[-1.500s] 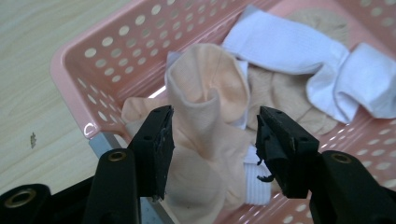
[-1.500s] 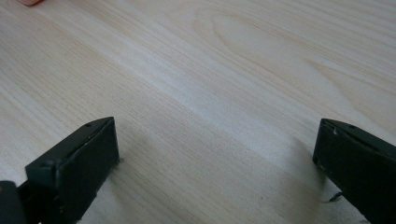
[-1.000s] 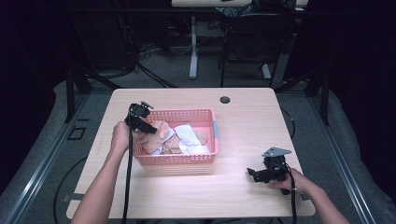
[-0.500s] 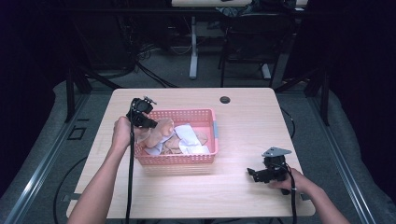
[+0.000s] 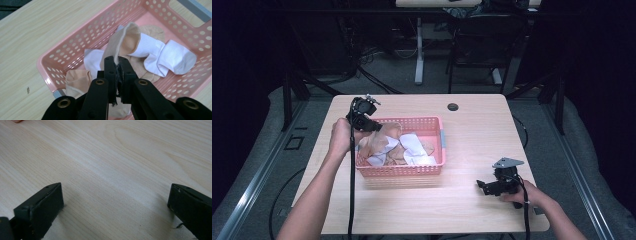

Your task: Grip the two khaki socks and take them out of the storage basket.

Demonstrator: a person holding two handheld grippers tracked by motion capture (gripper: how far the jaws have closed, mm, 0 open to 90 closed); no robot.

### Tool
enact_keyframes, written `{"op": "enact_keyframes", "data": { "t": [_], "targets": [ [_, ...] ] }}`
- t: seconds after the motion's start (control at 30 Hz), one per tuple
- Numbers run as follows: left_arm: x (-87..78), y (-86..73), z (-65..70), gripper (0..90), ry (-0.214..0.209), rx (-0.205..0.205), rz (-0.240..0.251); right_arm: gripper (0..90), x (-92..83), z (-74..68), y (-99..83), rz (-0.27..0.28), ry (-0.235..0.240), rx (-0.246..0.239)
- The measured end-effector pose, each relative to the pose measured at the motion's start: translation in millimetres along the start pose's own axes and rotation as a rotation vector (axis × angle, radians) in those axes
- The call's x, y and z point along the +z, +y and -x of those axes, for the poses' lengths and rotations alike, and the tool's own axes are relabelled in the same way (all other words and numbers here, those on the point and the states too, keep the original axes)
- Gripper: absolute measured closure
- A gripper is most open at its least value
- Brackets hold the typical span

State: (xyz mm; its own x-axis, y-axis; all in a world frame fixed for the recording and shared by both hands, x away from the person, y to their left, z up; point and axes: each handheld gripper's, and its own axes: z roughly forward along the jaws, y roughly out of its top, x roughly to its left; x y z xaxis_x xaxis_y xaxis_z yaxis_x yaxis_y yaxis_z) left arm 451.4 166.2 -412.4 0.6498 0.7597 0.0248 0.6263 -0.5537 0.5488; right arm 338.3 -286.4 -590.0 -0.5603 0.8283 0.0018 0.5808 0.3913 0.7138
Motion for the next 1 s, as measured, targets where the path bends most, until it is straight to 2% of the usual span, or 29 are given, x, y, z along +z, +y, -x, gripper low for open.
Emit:
{"op": "enact_keyframes", "data": {
  "t": [0.37,0.5,0.7,1.0],
  "targets": [
    [-22.3,5.8,-2.3,86.5,0.004,0.007,0.028,0.0,-0.4,0.4,0.3,-0.010,-0.005,-0.002],
    [-32.3,5.5,-6.5,86.5,-0.012,-0.002,0.048,0.0,-0.3,0.3,0.3,-0.008,-0.006,0.000],
    [-50.5,3.1,-13.2,86.6,0.009,-0.011,0.071,0.0,-0.5,0.4,0.3,-0.010,-0.004,-0.002],
    [-65.7,-6.3,-27.1,86.6,0.032,-0.026,0.067,0.0,-0.3,0.3,0.3,-0.008,-0.006,0.000]
  ]
}}
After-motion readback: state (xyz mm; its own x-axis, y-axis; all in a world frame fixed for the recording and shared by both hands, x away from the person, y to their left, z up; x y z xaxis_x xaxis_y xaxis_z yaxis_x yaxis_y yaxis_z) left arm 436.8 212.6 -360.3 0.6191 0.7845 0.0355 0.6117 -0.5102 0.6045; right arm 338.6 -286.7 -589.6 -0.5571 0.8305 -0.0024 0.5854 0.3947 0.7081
